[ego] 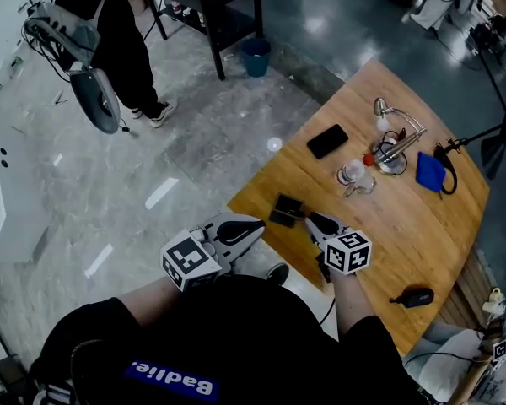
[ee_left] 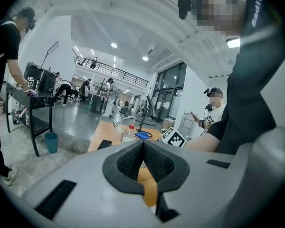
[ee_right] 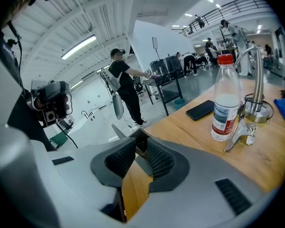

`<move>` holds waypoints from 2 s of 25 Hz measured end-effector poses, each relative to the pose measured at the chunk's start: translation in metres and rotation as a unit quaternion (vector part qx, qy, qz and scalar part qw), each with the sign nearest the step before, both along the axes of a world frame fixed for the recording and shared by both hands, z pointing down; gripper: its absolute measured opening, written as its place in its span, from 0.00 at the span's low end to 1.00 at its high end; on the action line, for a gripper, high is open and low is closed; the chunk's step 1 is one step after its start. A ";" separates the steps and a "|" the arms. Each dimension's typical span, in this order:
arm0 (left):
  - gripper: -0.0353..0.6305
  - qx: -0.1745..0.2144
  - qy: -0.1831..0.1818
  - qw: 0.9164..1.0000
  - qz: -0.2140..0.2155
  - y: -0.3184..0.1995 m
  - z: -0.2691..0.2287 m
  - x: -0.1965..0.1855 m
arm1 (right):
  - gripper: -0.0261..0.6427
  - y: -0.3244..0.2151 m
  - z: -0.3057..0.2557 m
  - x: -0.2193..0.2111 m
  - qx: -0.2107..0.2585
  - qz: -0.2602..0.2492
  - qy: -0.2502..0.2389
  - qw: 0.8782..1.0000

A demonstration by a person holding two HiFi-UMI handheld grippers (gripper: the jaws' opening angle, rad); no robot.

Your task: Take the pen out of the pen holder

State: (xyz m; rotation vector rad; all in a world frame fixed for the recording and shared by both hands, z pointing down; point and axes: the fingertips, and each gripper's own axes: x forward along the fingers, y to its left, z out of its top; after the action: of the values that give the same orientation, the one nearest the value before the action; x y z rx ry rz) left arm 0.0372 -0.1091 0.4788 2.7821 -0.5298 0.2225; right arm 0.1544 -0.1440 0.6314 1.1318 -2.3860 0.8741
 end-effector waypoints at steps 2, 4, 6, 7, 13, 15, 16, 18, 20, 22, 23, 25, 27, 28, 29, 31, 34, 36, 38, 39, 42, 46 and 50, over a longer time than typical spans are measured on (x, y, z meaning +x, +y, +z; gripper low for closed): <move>0.07 -0.001 -0.002 1.000 -0.004 -0.001 0.001 -0.002 | 0.13 -0.002 0.003 -0.001 -0.010 -0.004 -0.003 1.000; 0.07 -0.003 -0.003 1.000 -0.008 -0.002 0.004 -0.004 | 0.13 -0.003 0.008 -0.001 -0.018 -0.008 -0.001 1.000; 0.07 -0.006 -0.003 1.000 -0.012 -0.003 0.005 -0.006 | 0.13 -0.004 0.011 -0.002 -0.024 -0.013 -0.003 1.000; 0.07 -0.007 -0.003 1.000 -0.014 -0.003 0.006 -0.006 | 0.13 -0.005 0.012 -0.002 -0.026 -0.015 -0.003 1.000; 0.07 -0.011 -0.006 1.000 -0.023 -0.003 0.009 -0.012 | 0.13 -0.010 0.018 -0.004 -0.037 -0.028 -0.002 0.999; 0.07 -0.012 -0.006 1.000 -0.026 -0.002 0.010 -0.014 | 0.13 -0.012 0.020 -0.004 -0.039 -0.028 0.000 0.999; 0.07 -0.013 -0.006 1.000 -0.027 -0.002 0.010 -0.015 | 0.13 -0.013 0.020 -0.005 -0.039 -0.028 0.000 0.999; 0.07 -0.013 -0.007 1.000 -0.028 -0.001 0.010 -0.017 | 0.13 -0.015 0.019 -0.005 -0.037 -0.026 -0.001 0.999; 0.07 -0.013 -0.007 0.999 -0.029 -0.001 0.010 -0.018 | 0.12 -0.017 0.018 -0.006 -0.035 -0.027 0.001 0.999; 0.07 -0.014 -0.007 0.999 -0.031 -0.002 0.010 -0.019 | 0.12 -0.019 0.016 -0.006 -0.032 -0.027 0.000 0.999; 0.07 -0.014 -0.007 0.999 -0.032 -0.002 0.010 -0.020 | 0.12 -0.019 0.014 -0.006 -0.029 -0.026 -0.002 0.999; 0.07 -0.015 -0.006 0.999 -0.032 -0.001 0.010 -0.021 | 0.12 -0.020 0.010 -0.006 -0.024 -0.023 -0.007 0.999; 0.07 -0.014 -0.005 0.999 -0.032 0.000 0.009 -0.021 | 0.12 -0.019 0.005 -0.005 -0.019 -0.020 -0.009 1.000; 0.07 -0.013 -0.005 0.999 -0.031 0.001 0.008 -0.021 | 0.12 -0.019 0.002 -0.004 -0.016 -0.018 -0.010 1.000; 0.07 -0.013 -0.005 0.999 -0.030 0.001 0.007 -0.020 | 0.12 -0.020 -0.001 -0.003 -0.013 -0.016 -0.012 1.000; 0.07 -0.011 -0.003 1.000 -0.027 0.001 0.006 -0.020 | 0.12 -0.020 -0.009 0.000 -0.005 -0.009 -0.015 1.000; 0.07 -0.008 0.000 1.000 -0.021 0.002 0.004 -0.018 | 0.12 -0.020 -0.023 0.004 0.010 0.002 -0.020 1.000; 0.07 -0.007 0.002 1.000 -0.016 0.003 0.002 -0.017 | 0.12 -0.020 -0.035 0.005 0.022 0.009 -0.025 0.999; 0.07 -0.005 0.003 1.000 -0.009 0.003 0.000 -0.014 | 0.12 -0.019 -0.049 0.007 0.035 0.017 -0.032 0.999; 0.07 -0.004 0.004 1.000 -0.006 0.003 -0.001 -0.012 | 0.12 -0.019 -0.056 0.007 0.041 0.022 -0.036 0.998; 0.07 -0.001 0.008 1.000 0.006 0.004 -0.004 -0.007 | 0.12 -0.015 -0.078 0.008 0.061 0.033 -0.048 0.996; 0.07 0.002 0.012 1.000 0.025 0.006 -0.008 0.000 | 0.12 -0.009 -0.106 0.007 0.084 0.043 -0.060 0.994; 0.07 0.004 0.016 0.999 0.043 0.007 -0.011 0.008 | 0.12 -0.001 -0.131 0.006 0.105 0.052 -0.069 0.991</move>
State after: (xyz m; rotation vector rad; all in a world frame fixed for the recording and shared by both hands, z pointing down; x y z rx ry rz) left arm 0.0451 -0.1023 0.4683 2.8143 -0.4037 0.1936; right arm 0.1601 -0.1448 0.5007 1.3240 -2.6027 0.7693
